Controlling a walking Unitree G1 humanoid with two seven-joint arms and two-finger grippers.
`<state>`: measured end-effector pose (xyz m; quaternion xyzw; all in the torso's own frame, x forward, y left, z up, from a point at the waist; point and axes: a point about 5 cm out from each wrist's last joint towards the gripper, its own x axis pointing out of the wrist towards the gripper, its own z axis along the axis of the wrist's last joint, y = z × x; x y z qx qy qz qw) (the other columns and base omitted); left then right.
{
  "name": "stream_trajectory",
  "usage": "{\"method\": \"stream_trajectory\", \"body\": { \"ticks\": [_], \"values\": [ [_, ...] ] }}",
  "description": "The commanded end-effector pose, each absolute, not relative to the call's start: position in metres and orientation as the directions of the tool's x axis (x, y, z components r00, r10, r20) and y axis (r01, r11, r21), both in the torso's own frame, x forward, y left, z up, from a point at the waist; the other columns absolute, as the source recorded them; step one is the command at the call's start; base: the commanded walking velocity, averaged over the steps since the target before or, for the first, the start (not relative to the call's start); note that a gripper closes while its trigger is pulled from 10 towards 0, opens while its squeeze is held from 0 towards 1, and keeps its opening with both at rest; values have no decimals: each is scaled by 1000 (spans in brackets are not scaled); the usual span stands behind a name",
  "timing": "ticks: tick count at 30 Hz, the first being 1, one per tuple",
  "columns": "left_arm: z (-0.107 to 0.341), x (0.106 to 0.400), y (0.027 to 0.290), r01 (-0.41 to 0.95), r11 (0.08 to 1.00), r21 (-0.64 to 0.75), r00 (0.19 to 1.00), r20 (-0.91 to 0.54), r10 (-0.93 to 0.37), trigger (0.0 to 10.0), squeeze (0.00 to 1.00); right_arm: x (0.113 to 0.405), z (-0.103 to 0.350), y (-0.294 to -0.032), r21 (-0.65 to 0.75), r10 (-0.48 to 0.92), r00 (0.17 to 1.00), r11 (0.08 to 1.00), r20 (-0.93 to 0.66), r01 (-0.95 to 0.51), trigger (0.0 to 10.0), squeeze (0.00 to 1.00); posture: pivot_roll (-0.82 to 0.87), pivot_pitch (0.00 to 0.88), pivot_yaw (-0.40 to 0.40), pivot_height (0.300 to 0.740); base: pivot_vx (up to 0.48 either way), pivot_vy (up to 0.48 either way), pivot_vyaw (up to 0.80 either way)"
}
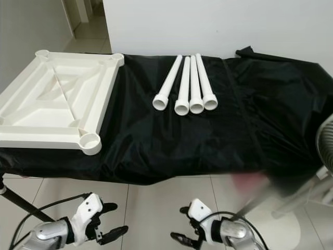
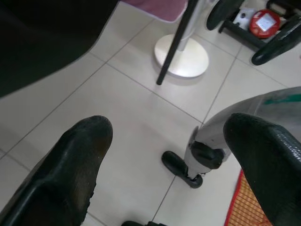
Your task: Building children table
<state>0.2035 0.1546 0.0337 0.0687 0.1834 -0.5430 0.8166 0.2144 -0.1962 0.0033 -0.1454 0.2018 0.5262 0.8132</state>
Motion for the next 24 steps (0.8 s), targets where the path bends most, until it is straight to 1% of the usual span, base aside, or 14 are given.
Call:
{"method": "stream_trajectory", "body": {
  "ticks": [1, 2, 4, 5, 7, 10, 13, 14, 15, 17, 19, 20, 22, 24],
  "values": [
    [42, 194, 151, 956, 247, -161, 181, -341, -922, 10000, 0, 213, 12, -198, 5, 825, 326, 370, -461, -929, 10000, 0, -9, 28, 29, 740, 0, 0, 0],
    [42, 194, 151, 956, 247, -161, 181, -341, -922, 10000, 0, 213, 12, -198, 5, 825, 326, 370, -461, -929, 10000, 0, -9, 28, 29, 740, 0, 0, 0],
    [65, 198, 152, 957, 238, -166, 185, -283, -941, 10000, 0, 216, 35, -201, 27, 867, 312, 350, -389, -936, 10000, 0, -10, 30, 30, 740, 0, 0, 0],
    [65, 198, 152, 957, 238, -166, 185, -283, -941, 10000, 0, 216, 35, -201, 27, 867, 312, 350, -389, -936, 10000, 0, -10, 30, 30, 740, 0, 0, 0],
    [77, 203, 152, 958, 235, -163, 191, -246, -950, 10000, 0, 220, 49, -201, 25, 886, 313, 342, -342, -939, 10000, 0, -11, 30, 30, 740, 0, 0, 0],
    [112, 218, 152, 960, 247, -132, 229, -137, -964, 10000, 0, 234, 86, -198, -15, 916, 332, 337, -224, -941, 10000, 0, -13, 31, 33, 740, 0, 0, 0],
    [137, 227, 153, 960, 253, -120, 249, -48, -967, 10000, 0, 248, 113, -197, -62, 920, 371, 366, -127, -929, 10000, 0, -12, 27, 35, 740, 0, 0, 0],
    [137, 227, 153, 960, 253, -120, 249, -48, -967, 10000, 0, 248, 113, -197, -62, 920, 371, 366, -127, -929, 10000, 0, -12, 27, 35, 740, 0, 0, 0],
    [142, 229, 154, 957, 262, -124, 260, -31, -965, 10000, 0, 253, 119, -198, -68, 911, 399, 394, -104, -917, 10000, 0, -9, 13, 29, 740, 0, 0, 0],
    [142, 229, 154, 957, 262, -124, 260, -31, -965, 10000, 0, 253, 119, -198, -68, 911, 399, 394, -104, -917, 10000, 0, -9, 13, 29, 740, 0, 0, 0],
    [155, 235, 153, 942, 309, -134, 315, 33, -948, 10000, 0, 270, 134, -202, -108, 844, 535, 529, -39, -842, 10000, 0, -12, 0, 29, 740, 0, 0, 0],
    [159, 237, 153, 935, 327, -136, 336, 52, -940, 10000, 0, 276, 139, -203, -120, 813, 583, 578, -8, -808, 10000, 0, -12, 0, 29, 740, 0, 0, 0],
    [159, 237, 153, 935, 327, -136, 336, 52, -940, 10000, 0, 276, 139, -203, -120, 813, 583, 578, -8, -808, 10000, 0, -12, 0, 29, 740, 0, 0, 0],
    [159, 241, 150, 912, 381, -151, 394, 67, -917, 10000, 0, 284, 147, -198, -108, 735, 674, 677, 67, -728, 10000, 0, -14, 0, 26, 740, 0, 0, 0]
  ]
}}
